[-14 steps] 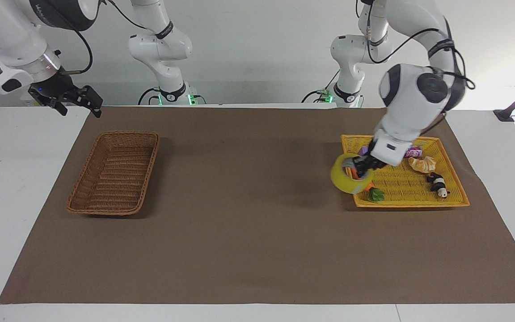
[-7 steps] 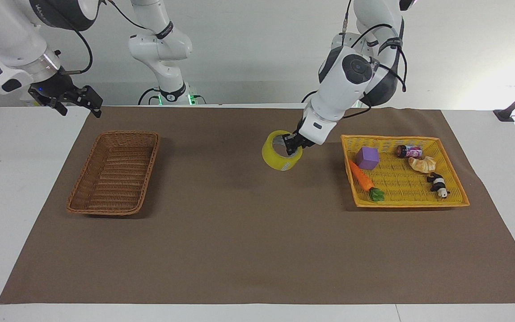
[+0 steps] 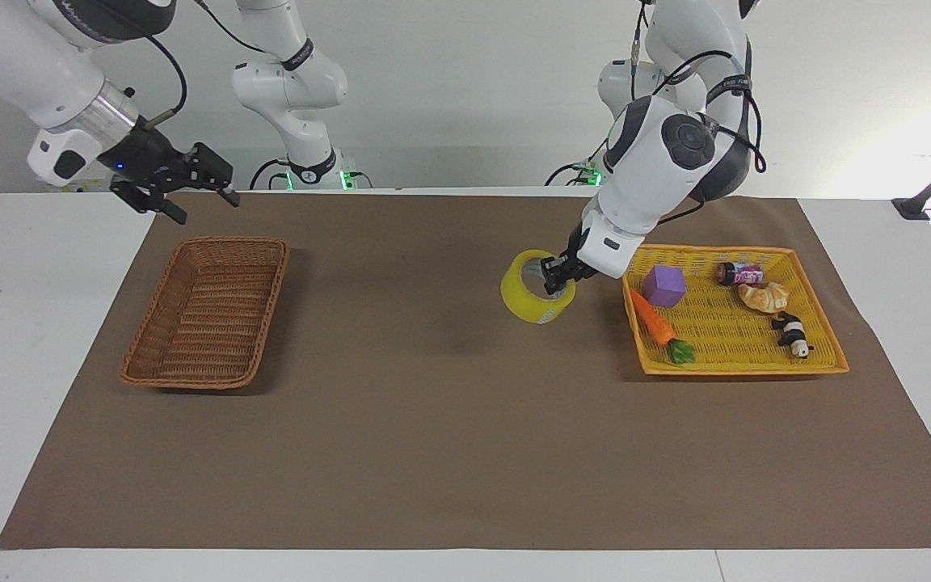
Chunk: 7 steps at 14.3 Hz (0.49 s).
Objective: Move tape to another basket
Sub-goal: 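Lift the tape with the left gripper while the right gripper reaches over, then grasp the tape rim with the right gripper beside the left gripper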
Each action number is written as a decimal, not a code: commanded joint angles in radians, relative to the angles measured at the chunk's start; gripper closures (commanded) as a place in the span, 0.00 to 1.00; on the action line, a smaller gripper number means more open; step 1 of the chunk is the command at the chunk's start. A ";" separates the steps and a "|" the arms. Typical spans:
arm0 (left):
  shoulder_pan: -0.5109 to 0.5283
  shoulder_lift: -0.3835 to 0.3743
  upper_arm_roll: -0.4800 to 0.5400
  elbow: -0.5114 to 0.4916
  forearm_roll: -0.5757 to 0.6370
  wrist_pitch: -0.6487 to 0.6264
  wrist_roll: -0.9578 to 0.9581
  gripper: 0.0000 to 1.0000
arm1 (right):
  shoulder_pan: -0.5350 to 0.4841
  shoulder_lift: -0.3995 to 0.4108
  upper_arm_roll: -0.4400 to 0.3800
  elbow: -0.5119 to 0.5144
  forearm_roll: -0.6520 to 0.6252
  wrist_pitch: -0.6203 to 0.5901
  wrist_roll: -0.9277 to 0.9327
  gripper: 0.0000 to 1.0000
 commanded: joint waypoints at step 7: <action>-0.037 -0.016 0.007 -0.012 0.002 -0.015 0.009 1.00 | 0.354 0.102 0.020 -0.223 0.718 0.559 0.087 0.00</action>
